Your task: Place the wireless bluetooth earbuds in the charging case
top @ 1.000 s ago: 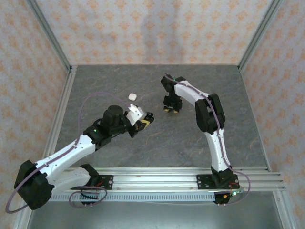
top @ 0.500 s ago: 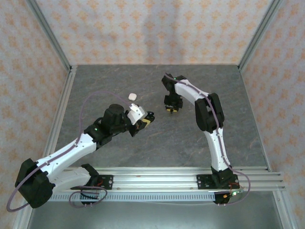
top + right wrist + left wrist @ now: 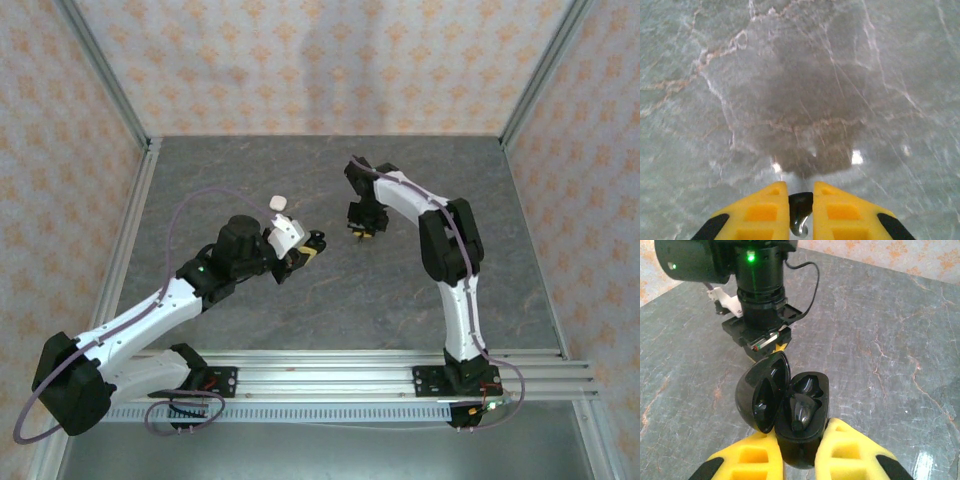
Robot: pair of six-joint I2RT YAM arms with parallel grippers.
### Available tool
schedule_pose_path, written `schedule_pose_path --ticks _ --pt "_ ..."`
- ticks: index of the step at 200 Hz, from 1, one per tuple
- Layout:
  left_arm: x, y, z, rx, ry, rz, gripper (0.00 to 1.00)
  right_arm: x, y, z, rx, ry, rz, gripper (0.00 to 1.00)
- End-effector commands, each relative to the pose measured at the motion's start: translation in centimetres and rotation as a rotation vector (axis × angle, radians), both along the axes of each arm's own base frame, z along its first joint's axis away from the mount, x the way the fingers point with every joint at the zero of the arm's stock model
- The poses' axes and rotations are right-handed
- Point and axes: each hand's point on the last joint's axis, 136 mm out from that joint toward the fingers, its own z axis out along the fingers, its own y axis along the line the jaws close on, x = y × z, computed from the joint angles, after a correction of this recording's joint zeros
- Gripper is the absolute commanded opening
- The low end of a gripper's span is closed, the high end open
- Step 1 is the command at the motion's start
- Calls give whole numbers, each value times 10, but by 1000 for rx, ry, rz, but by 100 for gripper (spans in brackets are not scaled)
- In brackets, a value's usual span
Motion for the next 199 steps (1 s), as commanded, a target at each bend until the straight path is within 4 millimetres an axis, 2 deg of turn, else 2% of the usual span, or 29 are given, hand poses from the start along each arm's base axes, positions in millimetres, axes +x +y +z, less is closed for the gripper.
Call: schedule_pose_path --ticks 1,23,61,95,120,165,199 --pt "2 -6 22 -57 -31 -13 0 7 2 43 52 -133 -45 14" --pt "3 -8 28 -90 -27 -8 0 4 1 74 55 -241 -54 11" --pt "5 -11 40 -150 -34 4 0 -8 2 150 19 -483 -24 11" --pt "8 -12 51 -177 -58 17 0 -32 11 217 54 -700 -3 10" --pt "13 -13 61 -184 -84 29 0 -51 26 258 115 -828 33 10" --pt "17 -14 79 -224 -104 43 0 -80 53 302 241 -941 108 10" --pt "20 -14 86 -261 -109 60 0 -99 73 313 377 -982 124 10"
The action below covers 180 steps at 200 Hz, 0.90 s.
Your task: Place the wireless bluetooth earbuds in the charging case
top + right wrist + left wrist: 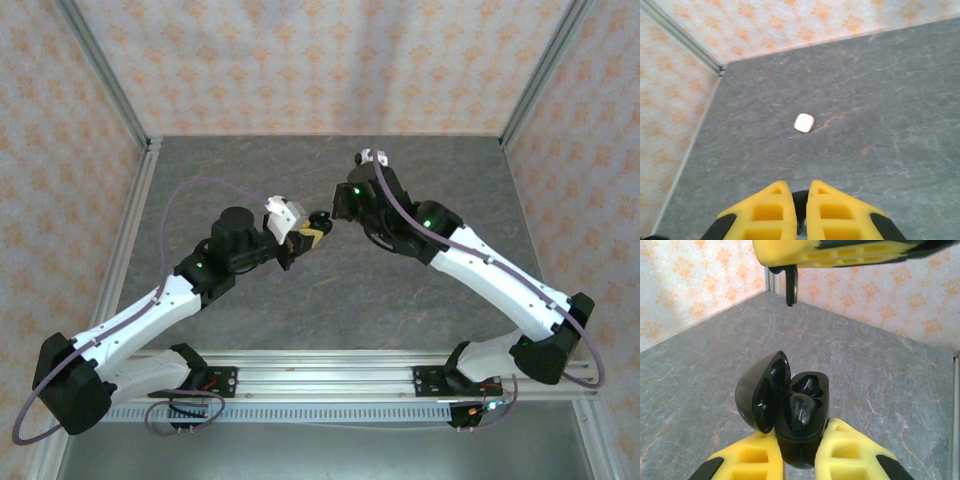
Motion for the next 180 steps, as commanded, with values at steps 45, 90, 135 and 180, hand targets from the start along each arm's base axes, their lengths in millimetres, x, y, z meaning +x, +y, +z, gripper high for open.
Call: schedule_pose_path --ticks 45,90,135,180 --pt "6 2 36 -101 -58 54 0 -24 20 21 146 -93 81 9" --pt "5 5 41 -111 -62 67 0 -27 29 11 164 -77 115 9" --pt "3 6 44 -120 -63 68 0 -26 26 3 132 -81 106 9" --pt "3 6 44 -119 -62 69 0 -26 28 -4 122 -67 114 9"
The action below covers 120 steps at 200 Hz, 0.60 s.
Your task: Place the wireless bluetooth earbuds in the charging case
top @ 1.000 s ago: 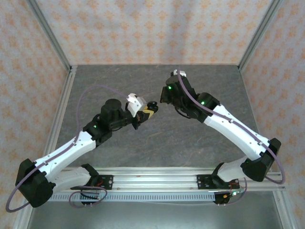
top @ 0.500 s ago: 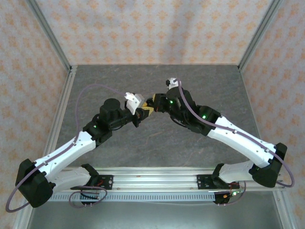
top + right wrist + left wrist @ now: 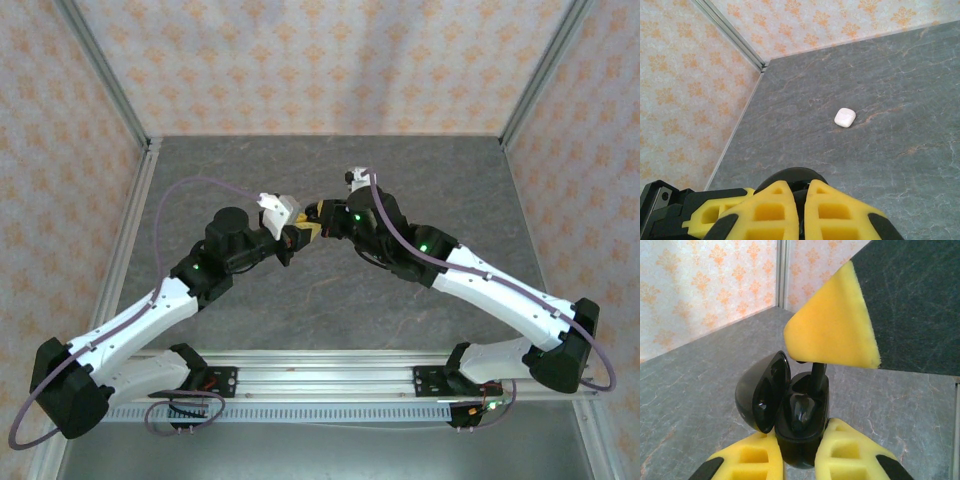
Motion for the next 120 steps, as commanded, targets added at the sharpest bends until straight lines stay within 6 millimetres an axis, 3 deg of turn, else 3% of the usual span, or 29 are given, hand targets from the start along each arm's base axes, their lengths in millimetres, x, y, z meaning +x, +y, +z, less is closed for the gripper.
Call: schedule_pose_path --ticks 1,120 --pt "-1 1 26 -45 -59 13 0 -2 -1 4 12 -17 5 9" --pt "1 -1 22 -30 -57 14 0 -10 10 -15 -96 55 89 10"
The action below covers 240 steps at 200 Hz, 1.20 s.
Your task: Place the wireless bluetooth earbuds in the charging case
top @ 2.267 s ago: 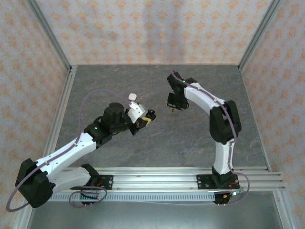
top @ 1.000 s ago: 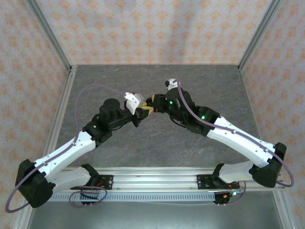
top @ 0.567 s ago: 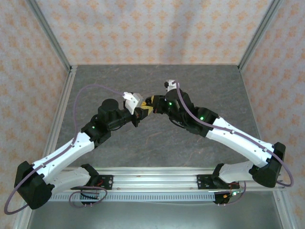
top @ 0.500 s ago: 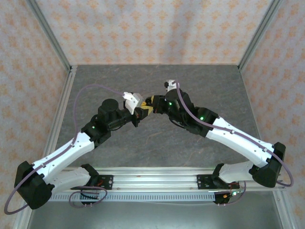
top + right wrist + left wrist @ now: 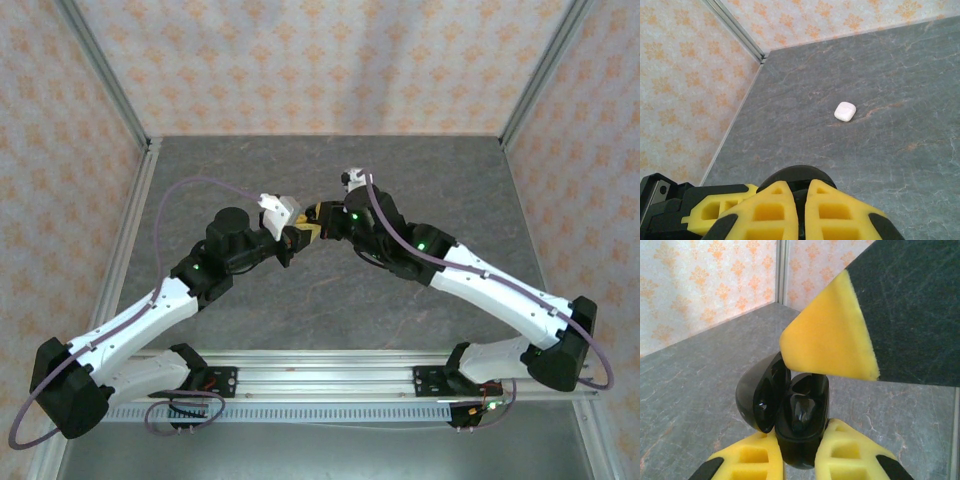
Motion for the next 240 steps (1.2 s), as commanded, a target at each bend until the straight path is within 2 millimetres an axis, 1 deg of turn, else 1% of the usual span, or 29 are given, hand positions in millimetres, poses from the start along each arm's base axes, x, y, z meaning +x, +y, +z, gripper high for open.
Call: schedule_pose_path --ticks 1,39,54,75,107,135,157,187,210,240 --pt "2 -1 26 -38 -73 13 0 -8 5 -8 -63 37 54 10" --pt "2 -1 27 -35 -77 13 0 -9 5 -18 -100 70 60 11" --pt "3 -1 28 -35 -78 14 0 -10 1 -20 -108 80 47 15" --pt "3 -3 28 -35 -75 10 0 -10 -2 -21 -118 96 32 23" --pt "4 -4 28 -38 -71 9 0 -11 -9 -5 -90 101 -5 33" --pt "3 -3 27 -36 -66 8 0 -11 -16 10 -64 103 -40 37" --pt "2 -3 27 -39 -63 7 0 -14 -14 19 -33 113 -31 41" --pt "1 -1 29 -41 -68 9 0 -17 -14 28 20 122 -18 44" --pt "-4 -1 29 -37 -68 -6 0 -13 -26 33 45 140 -17 45" --pt "-17 -9 31 -21 -68 -93 0 -5 -42 32 93 223 15 44"
